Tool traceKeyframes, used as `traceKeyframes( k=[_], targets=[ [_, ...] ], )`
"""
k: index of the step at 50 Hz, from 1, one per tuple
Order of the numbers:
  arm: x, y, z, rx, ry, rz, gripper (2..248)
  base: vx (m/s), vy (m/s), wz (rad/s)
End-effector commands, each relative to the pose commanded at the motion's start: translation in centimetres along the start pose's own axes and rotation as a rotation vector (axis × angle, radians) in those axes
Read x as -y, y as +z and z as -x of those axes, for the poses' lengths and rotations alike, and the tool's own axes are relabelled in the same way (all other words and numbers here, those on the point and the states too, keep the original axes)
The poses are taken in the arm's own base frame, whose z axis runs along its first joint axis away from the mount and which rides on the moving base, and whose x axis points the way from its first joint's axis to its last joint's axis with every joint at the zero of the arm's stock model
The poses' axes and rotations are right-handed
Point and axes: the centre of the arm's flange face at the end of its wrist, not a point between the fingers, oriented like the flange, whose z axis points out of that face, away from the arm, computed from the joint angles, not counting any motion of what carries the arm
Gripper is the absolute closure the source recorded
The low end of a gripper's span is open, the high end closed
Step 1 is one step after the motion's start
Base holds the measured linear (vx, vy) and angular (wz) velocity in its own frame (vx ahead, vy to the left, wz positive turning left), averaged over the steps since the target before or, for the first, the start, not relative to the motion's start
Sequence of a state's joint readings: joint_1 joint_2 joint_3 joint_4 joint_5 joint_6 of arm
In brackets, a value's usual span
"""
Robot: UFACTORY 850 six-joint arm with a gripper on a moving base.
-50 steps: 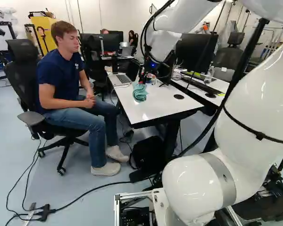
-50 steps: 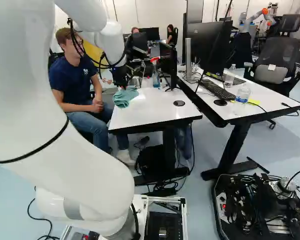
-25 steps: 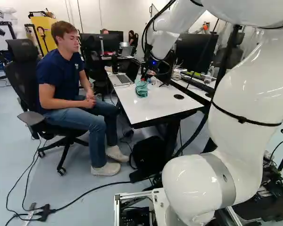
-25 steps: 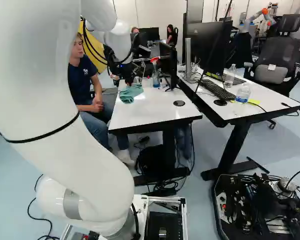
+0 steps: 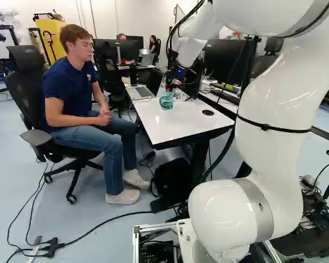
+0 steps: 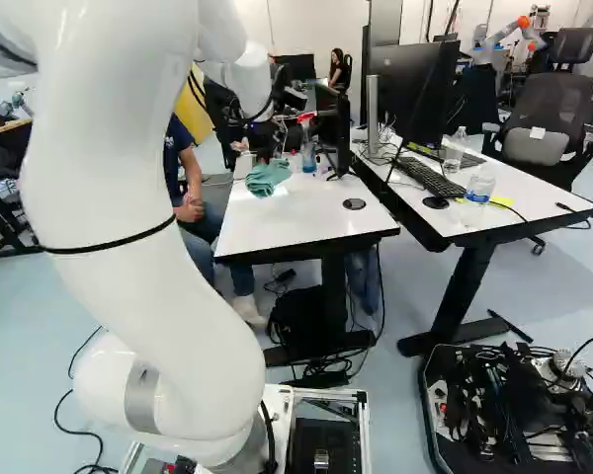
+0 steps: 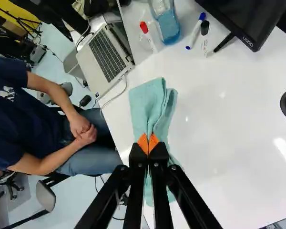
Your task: Clean the table with the green towel
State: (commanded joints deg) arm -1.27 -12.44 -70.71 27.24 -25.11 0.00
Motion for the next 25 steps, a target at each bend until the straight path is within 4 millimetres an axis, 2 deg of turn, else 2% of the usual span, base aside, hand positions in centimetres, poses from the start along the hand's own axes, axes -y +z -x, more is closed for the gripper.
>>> traceKeyframes(
  k=[25],
  targets=[
    [-0.5,2.6,-4.3,-0.024,0.015,0.006,229,0.000,0.000,0.000]
  ],
)
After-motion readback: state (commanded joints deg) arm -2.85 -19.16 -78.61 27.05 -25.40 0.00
